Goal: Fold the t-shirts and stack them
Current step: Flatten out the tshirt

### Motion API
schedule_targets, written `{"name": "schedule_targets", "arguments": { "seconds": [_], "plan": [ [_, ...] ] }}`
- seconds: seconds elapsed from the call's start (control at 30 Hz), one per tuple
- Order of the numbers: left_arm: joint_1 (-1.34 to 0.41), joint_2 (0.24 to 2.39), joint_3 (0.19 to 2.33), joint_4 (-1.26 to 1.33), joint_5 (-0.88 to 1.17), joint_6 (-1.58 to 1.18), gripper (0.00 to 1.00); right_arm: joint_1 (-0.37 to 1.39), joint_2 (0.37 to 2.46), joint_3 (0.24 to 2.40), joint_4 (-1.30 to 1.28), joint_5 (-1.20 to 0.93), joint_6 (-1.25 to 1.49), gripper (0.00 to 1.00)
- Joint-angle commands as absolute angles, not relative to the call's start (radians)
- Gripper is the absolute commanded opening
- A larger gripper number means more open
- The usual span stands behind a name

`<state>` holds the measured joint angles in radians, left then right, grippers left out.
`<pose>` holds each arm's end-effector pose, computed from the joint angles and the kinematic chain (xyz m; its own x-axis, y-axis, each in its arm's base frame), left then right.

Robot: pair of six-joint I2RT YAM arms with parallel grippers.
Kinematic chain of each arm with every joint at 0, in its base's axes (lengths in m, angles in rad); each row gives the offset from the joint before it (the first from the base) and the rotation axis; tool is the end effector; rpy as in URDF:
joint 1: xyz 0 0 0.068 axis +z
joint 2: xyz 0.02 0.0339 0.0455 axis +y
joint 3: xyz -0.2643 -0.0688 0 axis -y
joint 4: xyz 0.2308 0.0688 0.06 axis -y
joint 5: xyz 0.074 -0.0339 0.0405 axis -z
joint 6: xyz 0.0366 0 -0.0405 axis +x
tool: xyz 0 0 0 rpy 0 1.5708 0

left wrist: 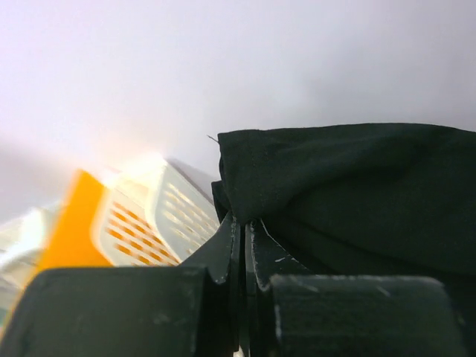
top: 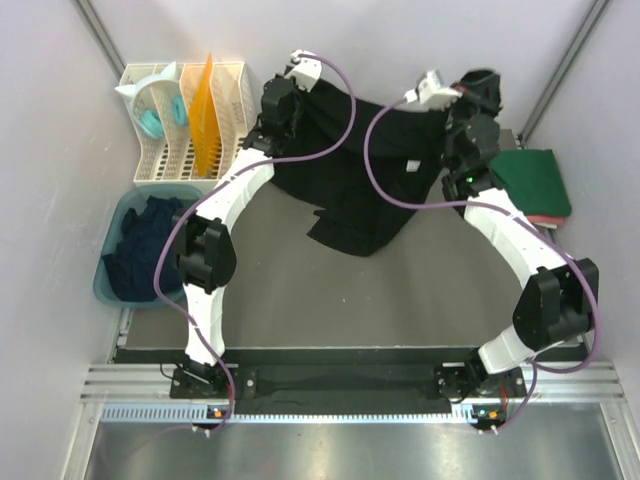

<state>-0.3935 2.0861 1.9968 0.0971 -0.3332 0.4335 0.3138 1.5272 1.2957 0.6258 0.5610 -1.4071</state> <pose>0.4609 -0.1784 0.3835 0.0319 0.4166 -0.9085 0.0517 0.9071 0.4177 0.3330 0.0876 0.4233 -0.1436 -0.9249 -0.3521 0.3941 0.2730 -0.8776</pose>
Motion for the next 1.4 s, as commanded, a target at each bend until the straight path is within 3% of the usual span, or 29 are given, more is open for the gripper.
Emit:
{"name": "schedule_targets", "arguments": {
  "seconds": [0.0, 0.47, 0.5, 0.63, 0.73, 1.0, 1.2, 1.37],
  "plan": [
    [-0.388, 2.011, 2.12, 0.299, -0.437, 0.552, 0.0, 0.295, 1.543, 1.536, 0.721, 0.542, -1.313, 0.0],
    [-0.351, 1.912, 2.114, 0.511, -0.522, 0.816, 0.0, 0.244, 1.503, 1.6, 0.516, 0.308, -1.12, 0.0],
    [-0.348, 1.898, 2.106, 0.505, -0.515, 0.825, 0.0, 0.244, 1.491, 1.644, 0.455, 0.301, -1.05, 0.0],
    [-0.337, 1.72, 1.959, 0.477, -0.425, 0.845, 0.0, 0.239, 1.396, 1.811, -0.289, -0.011, -0.839, 0.0],
    [-0.337, 1.564, 1.757, 0.463, -0.324, 0.867, 0.0, 0.255, 1.321, 1.819, -0.611, -0.15, -0.782, 0.0],
    [-0.339, 1.342, 1.537, 0.224, -0.215, 0.819, 0.0, 0.259, 1.181, 1.746, -1.105, -0.226, -0.937, 0.0],
    [-0.339, 1.275, 1.496, 0.107, -0.14, 0.792, 0.0, 0.259, 1.175, 1.795, -1.166, -0.131, -1.026, 0.0],
    [-0.337, 1.385, 1.528, 0.165, -0.124, 0.837, 0.0, 0.246, 1.173, 1.677, -0.866, -0.003, -1.127, 0.0]
  ]
}}
